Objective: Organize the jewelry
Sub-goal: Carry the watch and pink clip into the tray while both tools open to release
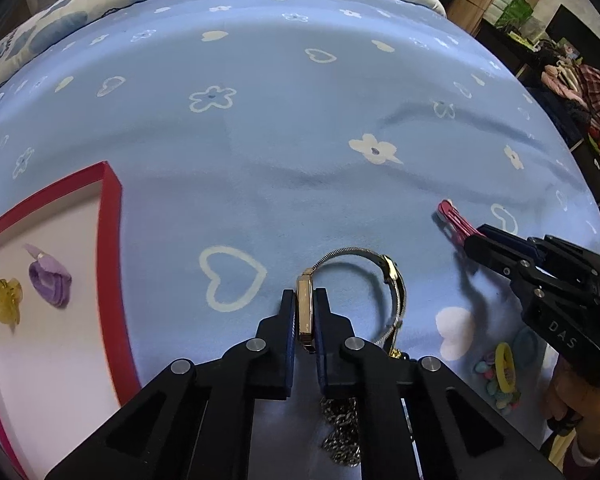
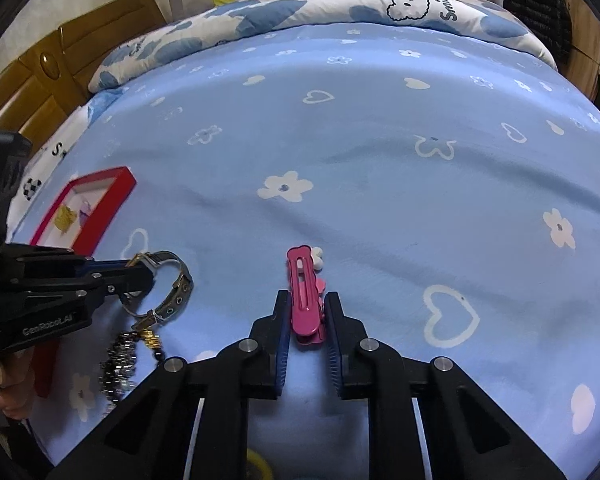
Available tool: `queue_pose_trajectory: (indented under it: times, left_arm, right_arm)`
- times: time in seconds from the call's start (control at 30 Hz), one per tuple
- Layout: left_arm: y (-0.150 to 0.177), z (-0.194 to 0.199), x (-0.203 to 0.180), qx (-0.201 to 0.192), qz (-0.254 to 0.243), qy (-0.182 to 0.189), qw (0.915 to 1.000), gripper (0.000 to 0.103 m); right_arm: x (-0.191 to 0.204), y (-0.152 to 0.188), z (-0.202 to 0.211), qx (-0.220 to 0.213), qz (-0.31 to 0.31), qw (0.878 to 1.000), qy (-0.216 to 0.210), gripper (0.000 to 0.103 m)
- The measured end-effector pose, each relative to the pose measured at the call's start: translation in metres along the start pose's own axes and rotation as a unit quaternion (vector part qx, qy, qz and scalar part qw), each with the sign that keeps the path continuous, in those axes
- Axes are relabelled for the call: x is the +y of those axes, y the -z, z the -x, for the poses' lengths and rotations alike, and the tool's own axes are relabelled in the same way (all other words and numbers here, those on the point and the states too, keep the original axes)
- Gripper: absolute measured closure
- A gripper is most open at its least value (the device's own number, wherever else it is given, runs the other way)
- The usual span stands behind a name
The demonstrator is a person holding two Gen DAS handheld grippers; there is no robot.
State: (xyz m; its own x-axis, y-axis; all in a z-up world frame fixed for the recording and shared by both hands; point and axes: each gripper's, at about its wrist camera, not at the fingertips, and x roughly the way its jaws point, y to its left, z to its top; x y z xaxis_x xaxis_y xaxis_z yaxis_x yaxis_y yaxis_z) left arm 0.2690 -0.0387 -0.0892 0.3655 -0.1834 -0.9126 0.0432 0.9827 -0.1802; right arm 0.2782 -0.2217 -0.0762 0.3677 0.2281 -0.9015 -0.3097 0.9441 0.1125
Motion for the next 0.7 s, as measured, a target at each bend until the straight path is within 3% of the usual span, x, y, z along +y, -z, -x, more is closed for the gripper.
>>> queue_pose_trajectory:
  times: [0.43, 0.7]
  left_arm:
    - [0.025, 0.047, 0.022, -0.043, 0.02, 0.018, 0.9987, 0.096]
    - [0.056, 0.092, 0.063, -0.064, 0.054, 0.014, 0.9964, 0.096]
  right_arm:
    - [0.025, 0.009, 0.029, -0.033, -0.043, 0.997, -0.047, 0.087]
    - [0.067, 0.008, 0.037, -0.043, -0.035, 0.995, -0.08, 0.087]
